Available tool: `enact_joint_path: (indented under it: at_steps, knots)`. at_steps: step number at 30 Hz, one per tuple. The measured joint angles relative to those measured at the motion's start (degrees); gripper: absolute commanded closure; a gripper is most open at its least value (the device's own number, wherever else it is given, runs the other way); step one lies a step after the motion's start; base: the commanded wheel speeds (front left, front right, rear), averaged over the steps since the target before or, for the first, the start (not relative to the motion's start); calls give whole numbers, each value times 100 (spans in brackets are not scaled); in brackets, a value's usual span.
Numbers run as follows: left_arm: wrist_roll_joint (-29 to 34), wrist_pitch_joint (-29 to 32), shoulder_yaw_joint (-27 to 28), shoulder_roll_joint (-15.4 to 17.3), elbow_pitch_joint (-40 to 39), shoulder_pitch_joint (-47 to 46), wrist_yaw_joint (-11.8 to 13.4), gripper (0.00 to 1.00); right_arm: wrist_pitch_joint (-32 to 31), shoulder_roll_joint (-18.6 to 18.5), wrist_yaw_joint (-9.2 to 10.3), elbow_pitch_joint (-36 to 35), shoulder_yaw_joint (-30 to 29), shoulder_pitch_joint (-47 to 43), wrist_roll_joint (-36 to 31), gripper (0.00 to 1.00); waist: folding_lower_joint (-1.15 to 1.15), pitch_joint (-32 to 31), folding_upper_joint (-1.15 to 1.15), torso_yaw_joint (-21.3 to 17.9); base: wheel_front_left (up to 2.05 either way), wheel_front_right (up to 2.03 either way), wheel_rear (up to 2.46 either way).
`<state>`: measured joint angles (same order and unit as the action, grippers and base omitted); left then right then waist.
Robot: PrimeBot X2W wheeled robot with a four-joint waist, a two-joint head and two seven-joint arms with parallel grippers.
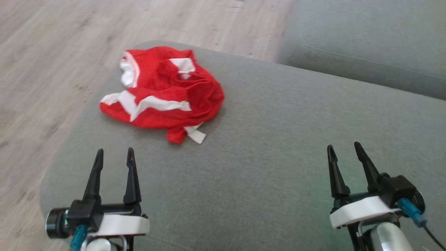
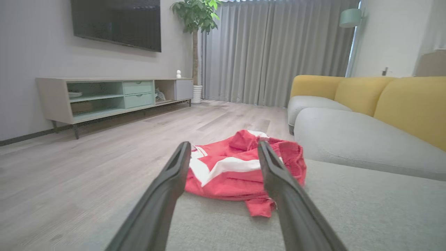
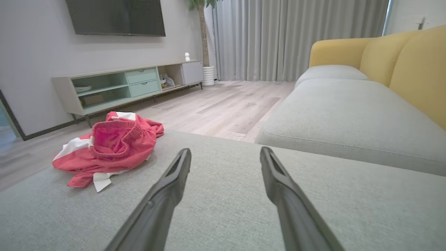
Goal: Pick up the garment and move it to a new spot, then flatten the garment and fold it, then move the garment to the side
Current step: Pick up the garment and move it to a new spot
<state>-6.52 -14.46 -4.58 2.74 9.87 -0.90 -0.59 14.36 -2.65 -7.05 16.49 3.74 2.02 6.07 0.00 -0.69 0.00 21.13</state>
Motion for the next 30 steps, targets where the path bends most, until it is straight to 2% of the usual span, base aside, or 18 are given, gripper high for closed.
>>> enact_joint_path:
  at_steps: [5, 11, 14, 16, 18, 22, 30]
  knots:
    - [-101, 0, 89, 1, -68, -3, -102, 0, 0, 2, 0, -1, -24, 1, -2, 0, 0, 67, 0, 359, 0, 0, 0]
    - [-151, -7, 186, 81, -24, -468, -487, 0, 0, 4, 0, -1, -100, 3, -49, 0, 0, 330, 0, 524, 0, 0, 0]
    - [-165, -7, 104, 407, -21, -1277, -608, 0, 0, 4, 0, -2, -213, 77, -227, 0, 0, 560, 0, 528, 0, 0, 0]
    - [-392, -24, -3, 624, 168, -1978, -655, 0, 0, 3, 0, -21, -279, 215, -403, 0, 0, 739, 0, 515, 0, 0, 0]
    - [-610, 15, -324, 880, 486, -2654, -656, 0, 0, 3, 0, -49, -313, 365, -608, 0, 1, 924, 0, 486, 0, 0, 0]
    - [-1501, 638, -1171, 1292, 1205, -3898, -684, 0, 0, 0, 0, -136, -483, 587, -1011, 0, 2, 1314, 0, 388, 0, 0, 0]
    - [-3227, 2450, -2307, 1604, 2934, -5783, -700, 0, 0, -9, -1, -342, -717, 700, -1603, 0, 2, 2063, 0, 85, 0, 0, 0]
